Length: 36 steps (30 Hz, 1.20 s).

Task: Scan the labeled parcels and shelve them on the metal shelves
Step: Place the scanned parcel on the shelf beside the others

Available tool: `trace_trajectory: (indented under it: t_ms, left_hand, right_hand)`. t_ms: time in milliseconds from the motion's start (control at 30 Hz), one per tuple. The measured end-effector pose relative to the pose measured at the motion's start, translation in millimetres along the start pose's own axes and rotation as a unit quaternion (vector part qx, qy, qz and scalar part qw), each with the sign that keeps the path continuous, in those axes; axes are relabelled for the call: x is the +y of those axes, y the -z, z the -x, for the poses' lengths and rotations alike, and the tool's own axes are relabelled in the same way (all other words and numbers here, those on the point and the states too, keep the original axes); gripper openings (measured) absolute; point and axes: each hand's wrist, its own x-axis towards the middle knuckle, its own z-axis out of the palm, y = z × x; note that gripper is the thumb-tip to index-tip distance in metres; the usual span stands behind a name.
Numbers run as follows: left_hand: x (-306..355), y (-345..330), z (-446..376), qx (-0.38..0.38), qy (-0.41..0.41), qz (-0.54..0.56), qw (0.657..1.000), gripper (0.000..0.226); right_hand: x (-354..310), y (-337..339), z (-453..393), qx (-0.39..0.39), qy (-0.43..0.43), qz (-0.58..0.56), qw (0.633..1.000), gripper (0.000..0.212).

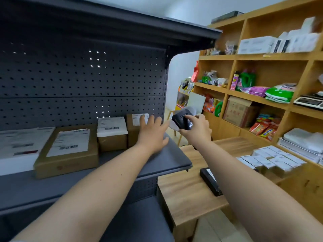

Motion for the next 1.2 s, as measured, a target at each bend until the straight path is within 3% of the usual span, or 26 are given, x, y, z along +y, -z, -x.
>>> trace_trajectory:
  t_ms: [267,433,633,867,1000,1200]
  left_hand:
    - [149.3,-2.3,-40.5,-0.014,-0.011,0.039,0.999,0.051]
    - [242.6,-46.3,-58.4,-0.085,-0.004,0.074,0.994,0.056]
    - [303.0,-141.5,-68.6,-0.204,0.075,0.132,0.967,0.063]
    - [342.0,-275.8,-94.7,-0.314,0.133,0.156,0.927,0.058]
    - [368.1,-336.1,-112.8,-0.387,0.238,0.208,0.866,0.071]
    - [417.2,-388.2,-112.9,-0.468,0.468,0.298,0.688,0.125]
  right_hand:
    - [134.6,66.8,-1.8,-0.005,-0.035,0.037,0.999,0.06]
    - [227.6,77.8,8.4,-0.016,-0.079,0.041,0.996,0.059]
    - [320.6,35.1,6.2,-0.07,-0.125,0.032,0.989,0.058]
    - [404.2,-63.5,-35.7,-0.163,-0.148,0.029,0.975,0.062]
    - [446.7,-109.4,-68.2,-0.2,-0.153,0.013,0.968,0.061]
    - [502.5,-151.1,-101.6,-0.246,-0.186,-0.024,0.951,0.059]
